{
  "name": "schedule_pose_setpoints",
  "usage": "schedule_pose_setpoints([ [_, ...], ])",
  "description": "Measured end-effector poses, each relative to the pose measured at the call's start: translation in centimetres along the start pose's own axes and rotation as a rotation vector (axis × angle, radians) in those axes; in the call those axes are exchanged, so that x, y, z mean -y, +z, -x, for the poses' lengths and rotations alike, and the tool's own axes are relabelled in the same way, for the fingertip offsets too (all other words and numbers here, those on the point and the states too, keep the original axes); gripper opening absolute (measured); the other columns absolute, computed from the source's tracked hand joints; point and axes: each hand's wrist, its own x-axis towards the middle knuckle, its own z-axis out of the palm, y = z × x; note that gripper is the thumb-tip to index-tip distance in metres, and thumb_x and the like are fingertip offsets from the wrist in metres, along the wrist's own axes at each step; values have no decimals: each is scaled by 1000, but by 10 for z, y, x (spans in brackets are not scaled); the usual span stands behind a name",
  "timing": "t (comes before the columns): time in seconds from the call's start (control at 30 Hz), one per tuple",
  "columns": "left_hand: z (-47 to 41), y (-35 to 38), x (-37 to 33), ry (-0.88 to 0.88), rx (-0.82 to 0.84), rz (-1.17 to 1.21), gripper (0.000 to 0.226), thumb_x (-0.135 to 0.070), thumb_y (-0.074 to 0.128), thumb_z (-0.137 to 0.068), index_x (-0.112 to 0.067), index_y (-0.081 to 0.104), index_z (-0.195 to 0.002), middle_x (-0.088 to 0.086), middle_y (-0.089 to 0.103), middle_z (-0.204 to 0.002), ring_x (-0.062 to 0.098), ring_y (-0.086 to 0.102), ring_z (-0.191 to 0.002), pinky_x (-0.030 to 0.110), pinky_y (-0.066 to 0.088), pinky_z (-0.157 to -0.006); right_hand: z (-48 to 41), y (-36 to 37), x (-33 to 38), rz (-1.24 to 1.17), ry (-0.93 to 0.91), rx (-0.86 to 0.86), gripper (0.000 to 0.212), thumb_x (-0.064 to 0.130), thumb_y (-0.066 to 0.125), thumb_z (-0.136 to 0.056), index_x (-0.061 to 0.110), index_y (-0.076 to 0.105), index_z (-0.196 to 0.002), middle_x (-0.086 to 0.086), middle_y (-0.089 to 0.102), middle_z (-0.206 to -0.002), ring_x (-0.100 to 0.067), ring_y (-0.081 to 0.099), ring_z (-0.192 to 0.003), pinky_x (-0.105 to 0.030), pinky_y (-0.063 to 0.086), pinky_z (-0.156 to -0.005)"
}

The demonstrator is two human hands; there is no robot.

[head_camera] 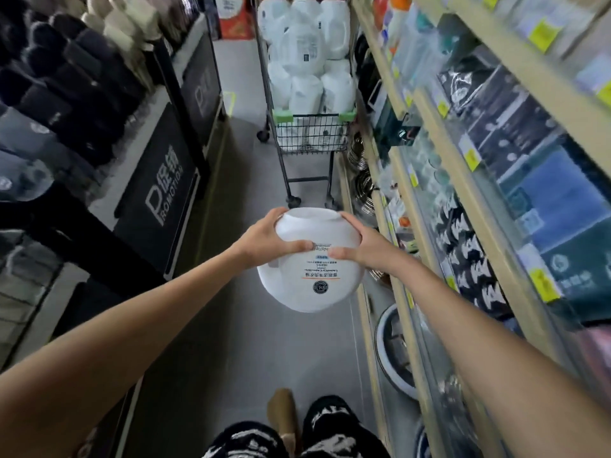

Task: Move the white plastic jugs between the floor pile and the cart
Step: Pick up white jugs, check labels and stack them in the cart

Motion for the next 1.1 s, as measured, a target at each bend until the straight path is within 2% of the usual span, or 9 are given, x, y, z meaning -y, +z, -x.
schedule_pose_setpoints([
  [0.13, -71, -28, -14, -8, 1, 1, 101, -61, 79, -53, -33, 34, -139, -4, 55, -120, 17, 57, -108, 37, 51, -93, -71, -33, 17, 6, -14, -2, 87, 31, 85, -68, 37, 35, -138, 9, 53, -125, -11, 57, -110, -22, 50, -87],
  [0.2, -108, -39, -21, -10, -4, -2, 100, -60, 79, -53, -33, 35, -139, -4, 55, -120, 18, 57, -108, 37, 52, -92, -107, -52, 23, 15, -11, -6, 97, 32, 85, -68, 31, 29, -147, 7, 49, -130, -11, 54, -114, -20, 47, -86],
  [0.3, -169, -55, -33, -20, -19, -7, 106, -67, 76, -44, -34, 36, -137, -4, 55, -121, 18, 58, -108, 39, 52, -92, -164, -85, 32, 51, -8, 10, 111, 47, 85, -58, 30, 26, -150, 5, 48, -135, -12, 54, -116, -27, 50, -93],
  [0.4, -235, -71, -47, -21, -39, -7, 103, -64, 77, -47, -34, 37, -137, -4, 56, -122, 17, 57, -108, 34, 50, -91, -224, -120, 46, 71, -15, 17, 121, 58, 80, -45, 30, 27, -150, 4, 48, -136, -14, 54, -116, -28, 49, -93],
  [0.57, -340, -99, -82, -55, -70, 21, 108, -64, 78, -47, -34, 33, -141, -5, 56, -123, 16, 57, -109, 36, 50, -95, -320, -187, 74, 64, -15, 58, 126, 59, 84, -43, 29, 26, -151, 4, 47, -136, -17, 54, -119, -33, 49, -98],
  [0.73, -420, -123, -113, -26, -122, 66, 96, -57, 82, -56, -36, 35, -137, -8, 58, -119, 14, 58, -108, 35, 49, -95, -401, -244, 103, 87, -64, 68, 105, 36, 86, -66, 27, 25, -151, 6, 42, -134, -10, 48, -117, -15, 42, -83],
  [0.9, -488, -151, -137, -30, -198, 115, 90, -53, 82, -60, -34, 38, -136, -8, 57, -118, 12, 58, -105, 22, 51, -72, -473, -286, 132, 90, -81, 37, 89, 23, 79, -78, 23, 27, -150, 6, 44, -130, -10, 48, -116, -19, 41, -87],
  [1.0, -532, -173, -150, -9, -256, 106, 77, -48, 81, -67, -32, 43, -131, -8, 58, -116, 12, 58, -103, 29, 50, -80, -513, -305, 152, 90, -113, 3, 94, 34, 84, -71, 24, 30, -148, 2, 47, -133, -14, 51, -119, -27, 45, -94],
  [1.1, -580, -199, -159, 17, -275, 67, 87, -57, 80, -62, -29, 41, -135, -7, 58, -116, 14, 59, -104, 34, 52, -87, -555, -322, 173, 107, -152, -40, 109, 56, 82, -51, 28, 36, -145, 3, 53, -133, -14, 55, -117, -33, 49, -97],
])
